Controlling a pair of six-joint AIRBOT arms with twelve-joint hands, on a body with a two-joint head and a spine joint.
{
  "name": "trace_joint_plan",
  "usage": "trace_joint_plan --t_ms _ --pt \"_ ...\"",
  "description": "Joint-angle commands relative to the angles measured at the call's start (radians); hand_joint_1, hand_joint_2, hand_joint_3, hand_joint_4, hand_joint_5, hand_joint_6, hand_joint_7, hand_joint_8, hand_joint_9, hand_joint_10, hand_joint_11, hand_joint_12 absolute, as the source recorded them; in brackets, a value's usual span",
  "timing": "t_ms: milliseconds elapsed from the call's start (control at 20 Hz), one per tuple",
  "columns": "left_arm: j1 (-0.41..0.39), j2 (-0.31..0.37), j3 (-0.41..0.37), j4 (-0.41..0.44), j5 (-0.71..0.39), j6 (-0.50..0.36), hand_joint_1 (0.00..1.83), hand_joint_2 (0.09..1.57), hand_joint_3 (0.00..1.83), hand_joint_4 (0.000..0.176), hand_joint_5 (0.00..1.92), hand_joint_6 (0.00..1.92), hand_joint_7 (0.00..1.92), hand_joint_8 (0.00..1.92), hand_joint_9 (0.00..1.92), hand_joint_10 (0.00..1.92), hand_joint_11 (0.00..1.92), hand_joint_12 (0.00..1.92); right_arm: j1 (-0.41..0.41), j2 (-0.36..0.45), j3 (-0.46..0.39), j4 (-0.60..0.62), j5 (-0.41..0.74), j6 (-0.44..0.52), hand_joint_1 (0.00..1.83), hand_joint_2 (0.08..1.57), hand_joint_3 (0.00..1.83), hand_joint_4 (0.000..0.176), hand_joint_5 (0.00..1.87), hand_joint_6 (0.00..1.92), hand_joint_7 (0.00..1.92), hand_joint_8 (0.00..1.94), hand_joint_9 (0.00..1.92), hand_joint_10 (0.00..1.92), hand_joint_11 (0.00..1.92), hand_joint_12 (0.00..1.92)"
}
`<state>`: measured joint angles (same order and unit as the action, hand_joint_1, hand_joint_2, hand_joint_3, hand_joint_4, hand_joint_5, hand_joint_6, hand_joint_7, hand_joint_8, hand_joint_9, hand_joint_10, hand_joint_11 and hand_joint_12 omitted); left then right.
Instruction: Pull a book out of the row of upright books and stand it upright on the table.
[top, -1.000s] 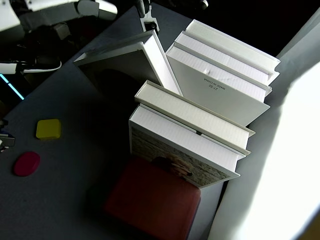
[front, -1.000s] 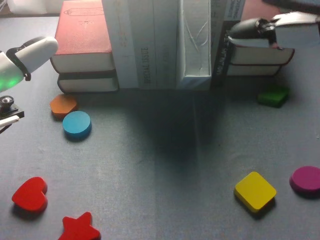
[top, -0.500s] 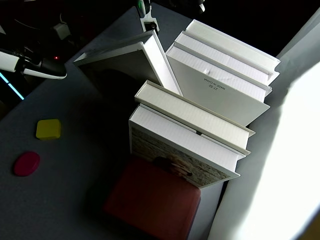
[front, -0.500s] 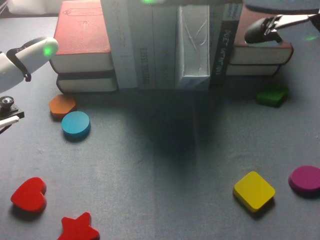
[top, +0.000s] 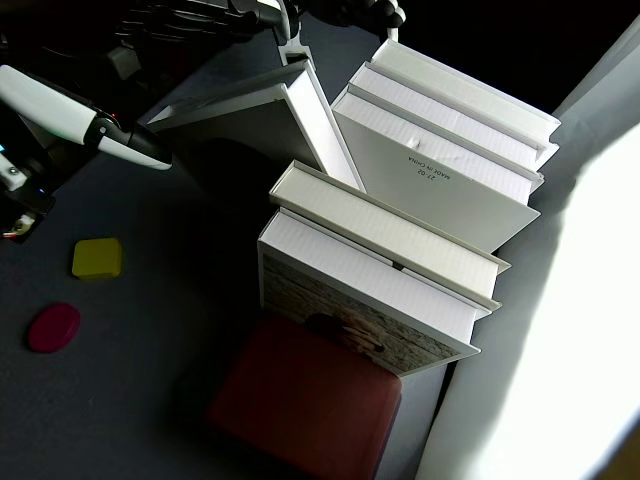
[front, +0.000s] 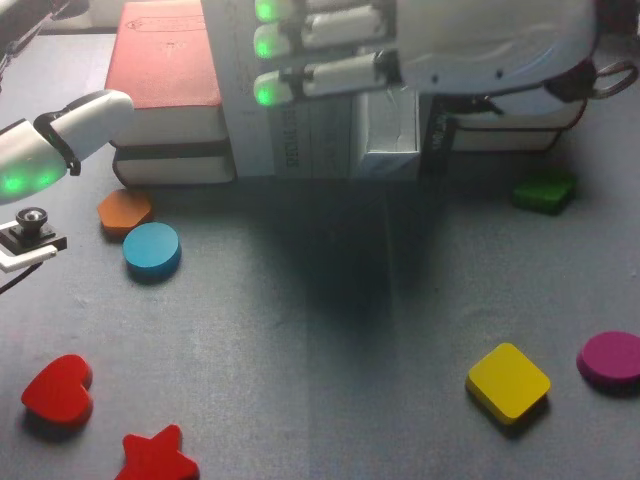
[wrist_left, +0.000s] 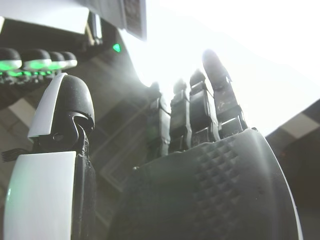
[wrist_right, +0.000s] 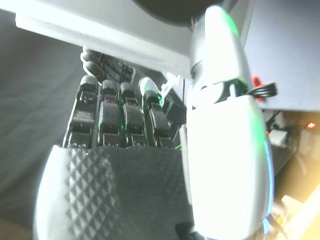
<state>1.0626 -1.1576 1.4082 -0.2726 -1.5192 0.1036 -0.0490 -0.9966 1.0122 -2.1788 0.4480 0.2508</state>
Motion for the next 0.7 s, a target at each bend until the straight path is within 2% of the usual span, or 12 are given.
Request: trace_joint_plan --t_ms 0,50,100,150,200,250,300,350,400,550,600,650 --pt "-0.008 0.0 0.006 -0.019 -0.12 -0.01 0.81 1.22 0.0 0.05 0.25 0.0 0.14 0.0 0.1 0.0 0.0 0.76 0.01 -0.005 -0.001 -0.006 -0.057 0.012 1.15 1.07 0.0 0.01 0.16 0.03 0.13 0.01 0.07 0.03 0.0 0.88" --pt "-0.008 0.0 0.006 -0.019 -0.12 -0.01 0.79 1.23 0.0 0.06 0.24 0.0 0.14 0.0 0.09 0.0 0.0 0.77 0.009 -0.014 0.001 -0.069 -0.061 0.058 1.29 1.12 0.0 0.0 0.62 0.09 0.69 0.09 0.59 0.39 0.28 1.44" --pt "-0.009 0.0 0.006 -0.019 -0.121 -0.009 0.79 1.23 0.0 0.06 0.24 0.0 0.14 0.0 0.09 0.0 0.0 0.77 0.005 -0.024 0.008 -0.117 -0.063 0.095 1.29 1.12 0.0 0.0 0.62 0.09 0.69 0.09 0.59 0.39 0.28 1.44" --pt "-0.008 0.0 0.007 -0.019 -0.121 -0.009 0.78 1.23 0.0 0.062 0.25 0.0 0.14 0.0 0.09 0.0 0.0 0.77 -0.004 -0.041 0.022 -0.165 -0.064 0.136 1.36 1.15 0.01 0.0 0.96 0.52 0.88 1.23 0.75 1.37 0.62 1.7" --pt "-0.008 -0.001 0.007 -0.019 -0.121 -0.009 0.78 1.23 0.0 0.062 0.25 0.0 0.14 0.0 0.09 0.0 0.0 0.77 -0.012 -0.052 0.031 -0.185 -0.064 0.155 1.36 1.15 0.01 0.0 0.96 0.52 0.88 1.23 0.75 1.37 0.62 1.7" --pt "-0.008 -0.002 0.008 -0.019 -0.121 -0.009 0.78 1.23 0.0 0.065 0.25 0.0 0.15 0.0 0.1 0.01 0.0 0.78 -0.023 -0.067 0.041 -0.216 -0.064 0.18 1.23 1.24 0.01 0.0 0.84 0.98 0.71 1.65 0.52 1.66 0.43 1.87" --pt "-0.008 -0.003 0.008 -0.02 -0.12 -0.009 0.79 1.23 0.0 0.057 0.26 0.01 0.16 0.01 0.11 0.01 0.0 0.77 -0.032 -0.083 0.047 -0.257 -0.064 0.203 1.29 1.28 0.0 0.0 0.79 1.16 0.65 1.62 0.48 1.7 0.37 1.82" --pt "-0.008 -0.003 0.008 -0.021 -0.12 -0.009 0.79 1.23 0.0 0.051 0.27 0.01 0.17 0.01 0.12 0.01 0.0 0.77 -0.036 -0.095 0.052 -0.266 -0.064 0.204 1.31 1.29 0.0 0.0 0.74 1.26 0.65 1.64 0.47 1.71 0.37 1.77" --pt "-0.008 -0.003 0.009 -0.023 -0.12 -0.009 0.79 1.22 0.0 0.046 0.27 0.01 0.17 0.01 0.13 0.01 0.0 0.77 -0.039 -0.103 0.057 -0.268 -0.064 0.204 1.32 1.28 0.0 0.0 0.76 1.2 0.67 1.61 0.5 1.69 0.43 1.76" --pt "-0.008 -0.006 0.01 -0.023 -0.121 -0.009 0.79 1.23 0.0 0.038 0.28 0.01 0.19 0.01 0.15 0.01 0.0 0.8 -0.042 -0.118 0.062 -0.271 -0.063 0.204 1.32 1.28 0.0 0.0 0.76 1.19 0.67 1.6 0.5 1.7 0.48 1.79" --pt "-0.008 -0.007 0.011 -0.024 -0.121 -0.01 0.76 1.22 0.0 0.039 0.28 0.0 0.2 0.0 0.18 0.01 0.0 0.87 -0.041 -0.118 0.06 -0.271 -0.06 0.204 1.34 1.24 0.0 0.0 0.87 1.05 0.72 1.59 0.58 1.63 0.59 1.85" --pt "-0.008 -0.007 0.011 -0.025 -0.121 -0.01 0.68 1.21 0.0 0.052 0.27 0.0 0.21 0.0 0.22 0.02 0.0 1.06 -0.04 -0.114 0.054 -0.264 -0.055 0.204 1.33 1.25 0.0 0.0 0.83 1.07 0.71 1.61 0.56 1.67 0.51 1.88"
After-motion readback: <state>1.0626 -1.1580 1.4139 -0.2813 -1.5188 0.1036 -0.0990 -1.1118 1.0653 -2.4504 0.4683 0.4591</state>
